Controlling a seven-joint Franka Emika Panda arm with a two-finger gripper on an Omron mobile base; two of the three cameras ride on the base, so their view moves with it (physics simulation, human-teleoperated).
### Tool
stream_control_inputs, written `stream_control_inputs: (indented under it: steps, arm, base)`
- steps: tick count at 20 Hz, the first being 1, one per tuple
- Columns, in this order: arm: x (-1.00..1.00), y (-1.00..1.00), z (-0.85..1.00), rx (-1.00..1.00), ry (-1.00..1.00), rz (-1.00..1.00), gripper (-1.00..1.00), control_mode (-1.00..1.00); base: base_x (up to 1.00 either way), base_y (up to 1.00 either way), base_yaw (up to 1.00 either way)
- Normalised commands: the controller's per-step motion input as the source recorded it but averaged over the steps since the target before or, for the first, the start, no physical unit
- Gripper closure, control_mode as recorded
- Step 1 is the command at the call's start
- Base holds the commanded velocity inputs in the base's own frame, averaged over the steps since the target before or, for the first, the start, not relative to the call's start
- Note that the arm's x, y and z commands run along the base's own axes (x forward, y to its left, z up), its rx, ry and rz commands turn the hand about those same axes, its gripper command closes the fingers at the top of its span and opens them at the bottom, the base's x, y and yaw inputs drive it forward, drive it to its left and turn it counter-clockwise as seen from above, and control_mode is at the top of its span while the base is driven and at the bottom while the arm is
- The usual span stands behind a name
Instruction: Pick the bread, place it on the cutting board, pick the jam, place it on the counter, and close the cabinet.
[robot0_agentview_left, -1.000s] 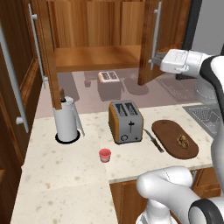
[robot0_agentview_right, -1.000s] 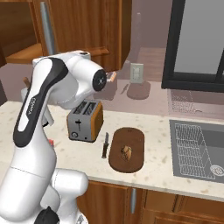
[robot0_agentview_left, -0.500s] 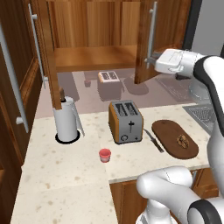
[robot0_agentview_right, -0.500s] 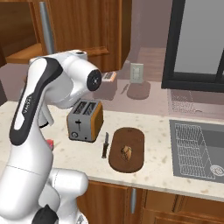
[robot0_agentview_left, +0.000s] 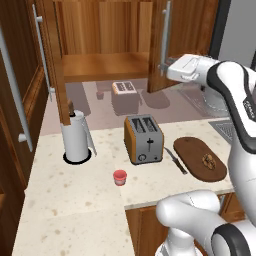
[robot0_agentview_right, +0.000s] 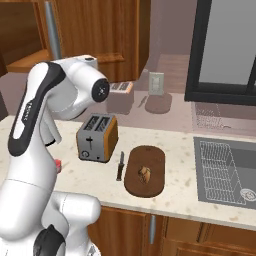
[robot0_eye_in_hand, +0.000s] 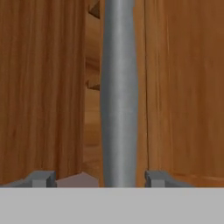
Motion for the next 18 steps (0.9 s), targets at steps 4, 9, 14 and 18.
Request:
stream_control_inputs:
  steps: [4, 9, 14, 18]
  arm:
    - [0.37, 0.13, -0.08, 0.0, -0.01, -0.05, -1.0, -1.0]
    - [0.36, 0.16, -0.11, 0.0, -0.01, -0.06, -1.0, -1.0]
    - [0.4, 0.15, -0.09, 0.0, 0.0, -0.07, -1.0, -1.0]
    - [0.4, 0.12, -0.12, 0.0, 0.0, -0.06, -1.0, -1.0]
  base:
    - [0.0, 0.0, 0.0]
    - [0.0, 0.0, 0.0]
    - [0.0, 0.0, 0.0]
    - [0.0, 0.0, 0.0]
